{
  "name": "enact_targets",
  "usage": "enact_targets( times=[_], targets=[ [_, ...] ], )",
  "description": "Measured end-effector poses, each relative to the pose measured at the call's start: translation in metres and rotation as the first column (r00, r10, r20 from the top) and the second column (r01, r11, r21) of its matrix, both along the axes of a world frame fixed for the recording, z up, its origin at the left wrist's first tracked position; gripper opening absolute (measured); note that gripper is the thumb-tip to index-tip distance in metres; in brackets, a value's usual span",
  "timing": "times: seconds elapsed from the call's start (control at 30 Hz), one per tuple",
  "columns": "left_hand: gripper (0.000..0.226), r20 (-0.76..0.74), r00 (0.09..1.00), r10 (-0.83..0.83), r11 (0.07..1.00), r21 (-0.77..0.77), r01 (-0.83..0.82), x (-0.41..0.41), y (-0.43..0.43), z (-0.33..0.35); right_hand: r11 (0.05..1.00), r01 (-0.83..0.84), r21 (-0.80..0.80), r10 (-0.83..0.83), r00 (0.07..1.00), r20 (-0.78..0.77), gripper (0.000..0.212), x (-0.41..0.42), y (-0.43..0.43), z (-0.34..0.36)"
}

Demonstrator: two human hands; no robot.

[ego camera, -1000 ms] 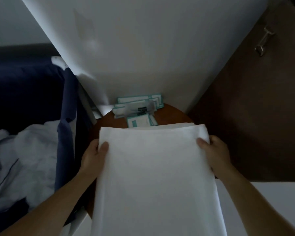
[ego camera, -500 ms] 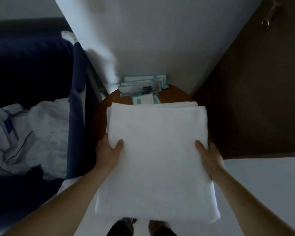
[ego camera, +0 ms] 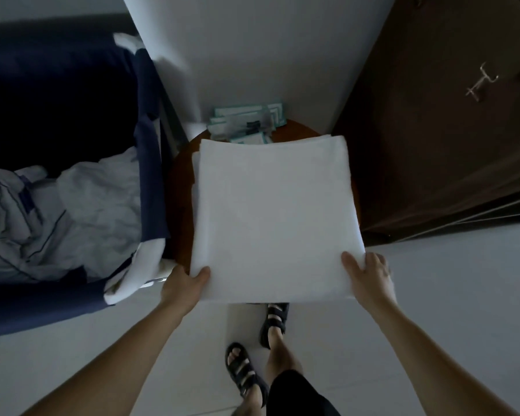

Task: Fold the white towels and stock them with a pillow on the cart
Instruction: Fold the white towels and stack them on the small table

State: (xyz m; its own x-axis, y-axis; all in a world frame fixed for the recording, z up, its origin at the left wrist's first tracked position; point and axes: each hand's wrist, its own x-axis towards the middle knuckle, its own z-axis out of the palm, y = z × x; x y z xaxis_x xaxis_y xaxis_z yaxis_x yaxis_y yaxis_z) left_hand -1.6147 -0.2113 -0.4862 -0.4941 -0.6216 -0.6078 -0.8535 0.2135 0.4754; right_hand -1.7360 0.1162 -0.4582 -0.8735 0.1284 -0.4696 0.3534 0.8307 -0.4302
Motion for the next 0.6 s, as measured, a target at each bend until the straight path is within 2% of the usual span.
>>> enact_targets(
  times=[0.07, 0.23, 0.33, 0.37, 0.47, 0.53, 0.6],
  targets=[
    [0.045, -0.029, 0.999, 0.02, 1.0, -0.004, -0.02, 0.003, -0.003, 0.002, 0.999, 0.027, 0.021, -0.026, 0.998, -0.059, 0.049, 0.009, 0.003, 0.002],
    [0.057, 0.025, 0.985, 0.172, 0.945, 0.28, -0.172, 0.002, -0.015, -0.003, 0.984, 0.145, -0.105, -0.147, 0.989, -0.016, 0.037, 0.02, 0.01, 0.001],
    [0.055, -0.006, 0.971, 0.24, 0.895, 0.388, -0.219, -0.006, -0.013, -0.006, 0.975, 0.142, -0.173, -0.161, 0.981, -0.105, 0.044, 0.023, 0.008, 0.003],
    [0.053, -0.031, 0.971, 0.239, 0.901, 0.381, -0.21, -0.008, -0.012, -0.006, 0.97, 0.133, -0.203, -0.166, 0.974, -0.155, 0.044, 0.023, 0.007, 0.005],
    [0.048, -0.097, 0.989, 0.114, 0.971, 0.221, -0.091, -0.009, -0.012, -0.008, 0.974, 0.094, -0.207, -0.143, 0.961, -0.236, 0.039, 0.018, 0.006, 0.006],
    [0.047, -0.127, 0.991, 0.052, 0.986, 0.166, -0.03, -0.007, -0.009, -0.01, 0.988, 0.066, -0.141, -0.087, 0.985, -0.147, 0.04, 0.015, 0.01, -0.001],
    [0.047, -0.13, 0.99, 0.047, 0.984, 0.176, -0.024, -0.004, -0.007, -0.013, 0.99, 0.084, -0.111, -0.085, 0.996, -0.005, 0.041, 0.012, 0.013, -0.01]
  ],
)
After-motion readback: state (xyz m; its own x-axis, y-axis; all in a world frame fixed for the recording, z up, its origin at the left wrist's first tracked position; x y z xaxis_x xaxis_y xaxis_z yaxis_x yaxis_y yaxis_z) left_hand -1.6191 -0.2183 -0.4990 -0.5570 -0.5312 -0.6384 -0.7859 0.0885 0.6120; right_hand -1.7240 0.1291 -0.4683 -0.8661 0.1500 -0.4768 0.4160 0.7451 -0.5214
